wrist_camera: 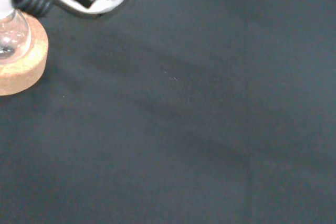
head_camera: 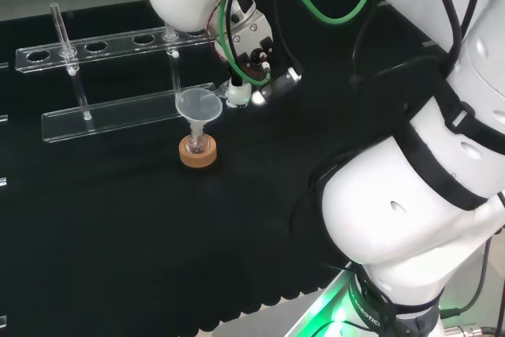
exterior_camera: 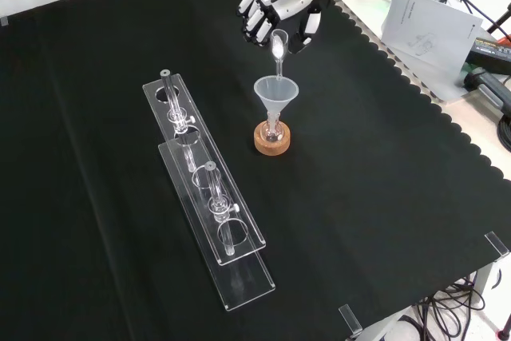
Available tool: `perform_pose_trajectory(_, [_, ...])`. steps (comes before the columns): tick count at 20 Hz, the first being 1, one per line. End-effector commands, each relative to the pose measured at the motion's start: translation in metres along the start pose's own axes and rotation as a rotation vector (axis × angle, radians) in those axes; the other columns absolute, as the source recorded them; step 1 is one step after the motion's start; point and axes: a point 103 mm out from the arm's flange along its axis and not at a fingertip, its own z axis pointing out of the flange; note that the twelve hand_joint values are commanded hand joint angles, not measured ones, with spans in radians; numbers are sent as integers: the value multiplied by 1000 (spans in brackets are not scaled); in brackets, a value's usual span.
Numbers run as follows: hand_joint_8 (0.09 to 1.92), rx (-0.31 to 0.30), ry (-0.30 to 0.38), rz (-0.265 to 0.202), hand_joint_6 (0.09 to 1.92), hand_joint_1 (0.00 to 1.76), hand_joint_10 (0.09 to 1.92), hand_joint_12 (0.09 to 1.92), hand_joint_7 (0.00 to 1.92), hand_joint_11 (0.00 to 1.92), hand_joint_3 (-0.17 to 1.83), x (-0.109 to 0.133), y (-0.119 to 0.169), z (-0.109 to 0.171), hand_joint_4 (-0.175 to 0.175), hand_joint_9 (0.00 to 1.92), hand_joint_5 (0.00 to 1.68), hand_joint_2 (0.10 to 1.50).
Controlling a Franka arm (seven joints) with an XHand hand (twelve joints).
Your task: Pour all the NaCl from the weighing funnel into the round-bottom flask.
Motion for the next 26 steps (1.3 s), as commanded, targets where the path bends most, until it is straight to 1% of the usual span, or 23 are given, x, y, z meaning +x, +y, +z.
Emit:
perform_pose_trajectory(1, [611,16,-43,20,775,1120,327,1091,742,750,732,4,-1,-4,175,1034,1235,633])
perform_pose_trajectory(3, [610,20,-48,30,775,1120,327,1091,742,750,732,5,-1,-5,175,1035,1235,633])
perform_pose_trajectory(8, [610,41,-67,35,774,1120,325,1092,740,760,733,8,0,-8,175,1037,1236,633])
perform_pose_trajectory(12, [610,45,-99,35,773,1120,324,1092,740,764,733,12,0,-10,175,1038,1236,632])
perform_pose_trajectory(17, [611,61,-119,38,772,1121,322,1089,740,766,733,14,0,-14,175,1039,1237,632])
perform_pose_trajectory(20, [611,70,-148,49,772,1121,321,1087,740,767,733,16,0,-17,175,1040,1237,632])
perform_pose_trajectory(24, [611,65,-154,53,771,1121,319,1085,740,769,734,15,0,-19,175,1040,1237,631])
perform_pose_trajectory(26, [611,73,-160,57,771,1121,319,1084,740,770,734,15,1,-20,175,1041,1238,631])
